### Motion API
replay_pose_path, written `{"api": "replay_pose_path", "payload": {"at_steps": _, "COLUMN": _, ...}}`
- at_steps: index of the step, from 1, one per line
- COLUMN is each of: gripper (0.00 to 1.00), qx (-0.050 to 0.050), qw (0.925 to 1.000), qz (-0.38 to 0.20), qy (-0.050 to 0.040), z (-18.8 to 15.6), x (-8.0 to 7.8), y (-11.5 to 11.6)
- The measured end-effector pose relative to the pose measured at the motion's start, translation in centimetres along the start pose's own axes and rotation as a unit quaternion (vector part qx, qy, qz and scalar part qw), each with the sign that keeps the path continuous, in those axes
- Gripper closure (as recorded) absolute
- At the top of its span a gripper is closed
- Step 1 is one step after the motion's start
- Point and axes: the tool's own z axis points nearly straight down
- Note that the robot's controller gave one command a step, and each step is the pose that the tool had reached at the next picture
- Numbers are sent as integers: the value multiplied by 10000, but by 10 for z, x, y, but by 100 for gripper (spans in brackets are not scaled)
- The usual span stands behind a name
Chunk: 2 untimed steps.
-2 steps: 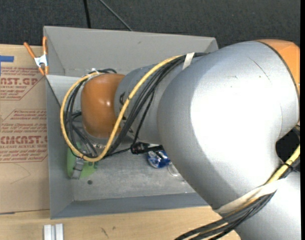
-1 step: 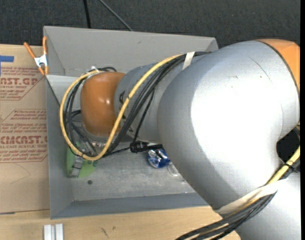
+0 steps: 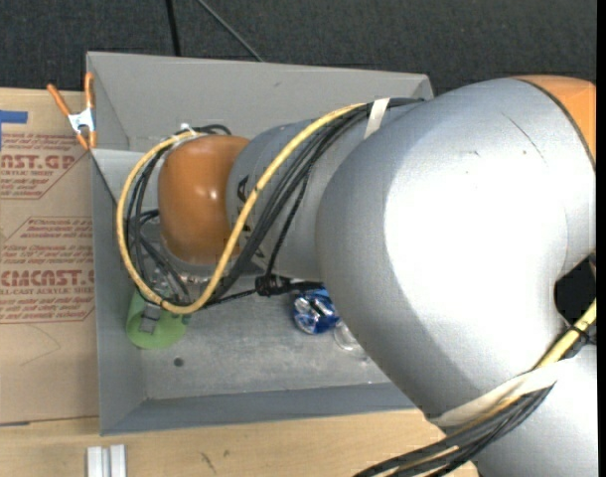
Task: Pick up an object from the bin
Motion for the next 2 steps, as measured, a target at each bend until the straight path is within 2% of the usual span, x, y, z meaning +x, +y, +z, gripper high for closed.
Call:
{"api": "replay_pose_path", "payload": {"at_steps": 1, "gripper": 100, "qx": 149, "qw": 9998, "qz": -5, "qy": 138, "z": -27, "x": -3, "y": 3}}
{"api": "replay_pose_path", "payload": {"at_steps": 2, "gripper": 100, "qx": 148, "qw": 9998, "qz": -13, "qy": 149, "z": -86, "x": -6, "y": 7}}
